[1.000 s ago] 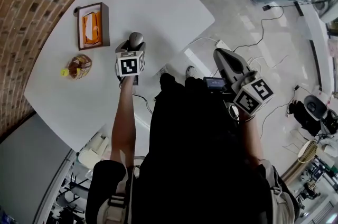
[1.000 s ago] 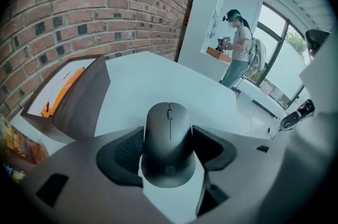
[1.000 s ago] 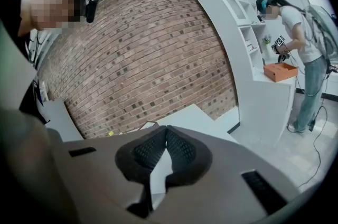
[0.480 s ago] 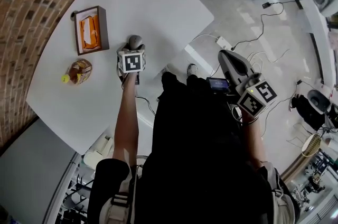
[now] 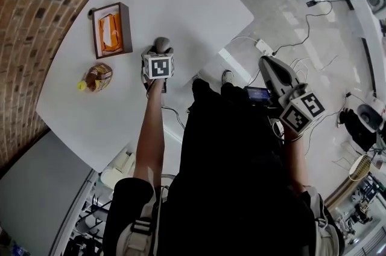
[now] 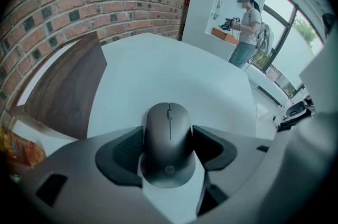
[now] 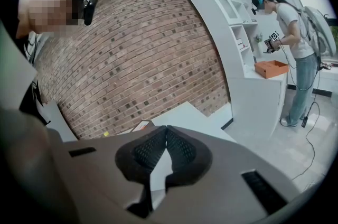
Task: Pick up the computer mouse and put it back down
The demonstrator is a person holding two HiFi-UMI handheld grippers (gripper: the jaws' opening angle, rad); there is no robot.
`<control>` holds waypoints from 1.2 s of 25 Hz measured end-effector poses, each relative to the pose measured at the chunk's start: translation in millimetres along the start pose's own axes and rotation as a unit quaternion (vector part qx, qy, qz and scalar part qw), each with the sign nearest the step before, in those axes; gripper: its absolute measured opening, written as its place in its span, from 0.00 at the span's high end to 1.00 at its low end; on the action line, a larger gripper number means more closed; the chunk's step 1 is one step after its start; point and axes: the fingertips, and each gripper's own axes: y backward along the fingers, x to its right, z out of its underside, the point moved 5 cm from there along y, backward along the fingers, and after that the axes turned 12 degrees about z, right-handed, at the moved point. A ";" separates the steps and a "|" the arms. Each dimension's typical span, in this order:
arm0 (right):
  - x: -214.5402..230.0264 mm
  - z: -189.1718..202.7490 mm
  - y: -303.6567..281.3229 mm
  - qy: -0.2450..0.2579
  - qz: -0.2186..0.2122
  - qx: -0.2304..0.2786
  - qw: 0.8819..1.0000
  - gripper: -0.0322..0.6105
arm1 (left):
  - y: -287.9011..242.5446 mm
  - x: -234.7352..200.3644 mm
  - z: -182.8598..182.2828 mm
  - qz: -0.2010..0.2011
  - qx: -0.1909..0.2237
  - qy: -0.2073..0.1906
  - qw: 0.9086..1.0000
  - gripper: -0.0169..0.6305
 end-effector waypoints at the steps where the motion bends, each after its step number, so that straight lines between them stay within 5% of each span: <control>1: 0.0 0.7 0.2 0.000 0.001 -0.001 1.000 0.92 | 1.4 0.6 -0.8 -0.004 -0.002 -0.005 1.000 0.51; 30: 9.7 4.4 9.1 -0.009 -0.018 0.009 1.000 0.92 | 18.7 9.6 -0.2 -0.010 0.025 -0.007 1.000 0.48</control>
